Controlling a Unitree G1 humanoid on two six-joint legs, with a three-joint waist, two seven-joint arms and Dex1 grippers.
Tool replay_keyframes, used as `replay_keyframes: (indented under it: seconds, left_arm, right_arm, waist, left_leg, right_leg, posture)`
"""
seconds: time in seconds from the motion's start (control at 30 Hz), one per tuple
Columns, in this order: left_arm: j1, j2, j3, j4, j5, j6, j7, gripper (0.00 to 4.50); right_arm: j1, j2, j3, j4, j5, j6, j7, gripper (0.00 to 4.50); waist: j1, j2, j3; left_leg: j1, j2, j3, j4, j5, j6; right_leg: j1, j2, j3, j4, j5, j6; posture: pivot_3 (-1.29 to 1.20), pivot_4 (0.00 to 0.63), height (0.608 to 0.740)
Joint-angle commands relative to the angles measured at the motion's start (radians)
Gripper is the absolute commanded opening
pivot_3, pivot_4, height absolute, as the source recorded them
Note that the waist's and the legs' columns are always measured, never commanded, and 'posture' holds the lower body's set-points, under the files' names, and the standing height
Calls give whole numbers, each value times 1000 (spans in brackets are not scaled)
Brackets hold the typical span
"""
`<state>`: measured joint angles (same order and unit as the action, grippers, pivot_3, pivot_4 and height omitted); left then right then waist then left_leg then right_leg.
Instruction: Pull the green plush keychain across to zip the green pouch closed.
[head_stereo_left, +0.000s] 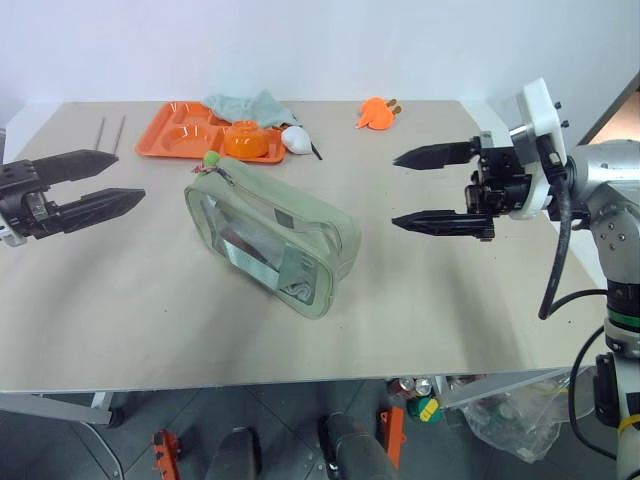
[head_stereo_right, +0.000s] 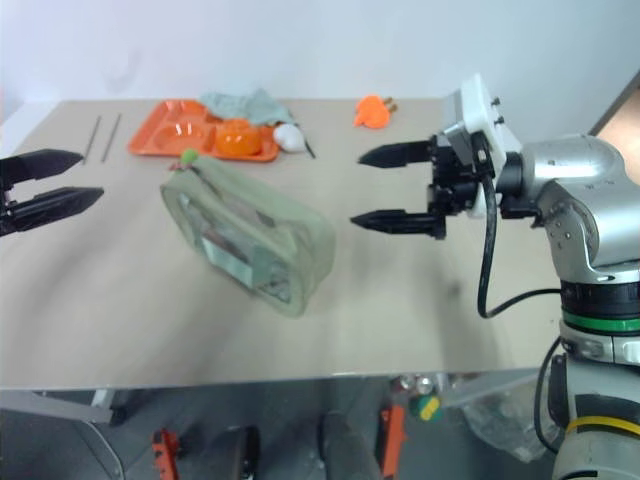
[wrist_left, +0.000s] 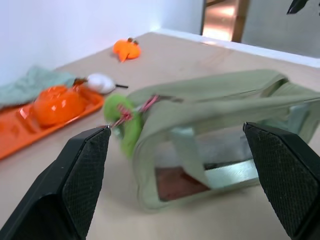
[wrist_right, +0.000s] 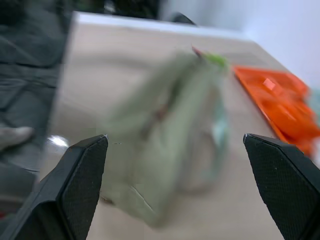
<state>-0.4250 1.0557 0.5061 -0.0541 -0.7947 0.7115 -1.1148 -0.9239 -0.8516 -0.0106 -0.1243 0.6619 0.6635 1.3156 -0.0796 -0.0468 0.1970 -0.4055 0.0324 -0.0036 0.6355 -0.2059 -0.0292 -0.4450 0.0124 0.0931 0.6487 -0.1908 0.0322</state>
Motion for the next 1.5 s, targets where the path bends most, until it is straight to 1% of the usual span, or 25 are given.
replay_keyframes:
  seconds: [0.03,0.17,0.27,0.4,0.47,0.57,0.73,1.0,1.3,1.37,1.43,1.5]
  left_arm:
    - [12,-5,7,-34,-10,0,9,4406]
    - [30,-24,8,-68,-34,19,15,4406]
    - [24,-33,-1,-92,-47,28,25,4406]
    - [20,-43,-12,-123,-64,34,36,4406]
    - [22,-43,-16,-129,-68,35,39,4406]
    - [14,-40,-28,-126,-71,36,39,4406]
    - [-6,-34,-39,-117,-77,41,39,4406]
    - [-10,-39,-50,-126,-84,45,47,4406]
    - [-4,-34,-31,-146,-108,66,69,4406]
    - [-7,-32,-30,-146,-112,69,73,4500]
    - [-7,-31,-26,-149,-115,73,77,4500]
    - [-8,-29,-25,-149,-118,73,81,4500]
  right_arm:
    - [-40,8,-8,-71,82,63,23,4500]
    - [-72,31,2,-91,140,128,24,4500]
    - [-44,21,53,-83,58,75,33,4500]
    - [-9,28,127,-25,-106,-34,-18,4500]
    - [3,33,149,-8,-155,-70,-31,4500]
    - [31,48,157,-1,-186,-95,-47,4500]
    - [47,66,143,-20,-178,-83,-56,4500]
    - [57,123,194,44,-298,-164,-125,4500]
    - [60,174,214,131,-375,-231,-145,4500]
    - [61,180,213,137,-377,-233,-140,3965]
    - [70,178,213,134,-372,-241,-121,3386]
    - [78,175,213,130,-367,-245,-105,2620]
  waist:
    - [2,0,0]
    - [2,0,0]
    - [2,-1,0]
    - [2,-1,-1]
    - [2,-1,-1]
    - [2,-1,-1]
    - [2,-1,-1]
    - [1,-1,-1]
    - [2,-1,-1]
    - [2,-1,-1]
    - [2,-1,-1]
    - [2,-1,-1]
  left_leg:
    - [0,0,-1,0,0,0]
    - [-1,0,-1,1,0,0]
    - [-1,0,-1,2,0,0]
    - [-1,0,-1,2,0,0]
    - [-1,0,-1,2,0,0]
    - [-1,-1,-1,2,0,0]
    - [-1,0,-2,1,0,0]
    - [-1,0,-2,2,0,0]
    - [-1,-1,-2,2,0,0]
    - [-1,0,-3,2,0,0]
    - [-1,0,-3,2,0,0]
    - [-1,-1,-3,2,0,0]
  right_leg:
    - [0,0,-1,0,0,0]
    - [0,-1,-1,0,-1,-1]
    - [1,-1,-2,0,-1,-1]
    - [1,-1,-2,0,-1,-2]
    - [1,-1,-2,0,-1,-2]
    - [1,-1,-1,0,-1,-1]
    - [1,0,-2,0,0,1]
    - [1,0,-2,0,0,0]
    - [1,0,-2,0,1,1]
    - [1,0,-3,0,1,1]
    - [1,0,-3,1,1,1]
    - [1,0,-3,0,1,1]
  posture:
    - [0,150,740]
    - [0,150,740]
    - [0,150,740]
    - [0,150,740]
    - [0,150,740]
    - [0,150,740]
    - [0,150,740]
    - [0,150,740]
    - [0,150,740]
    - [0,150,740]
    - [0,150,740]
    - [0,150,740]
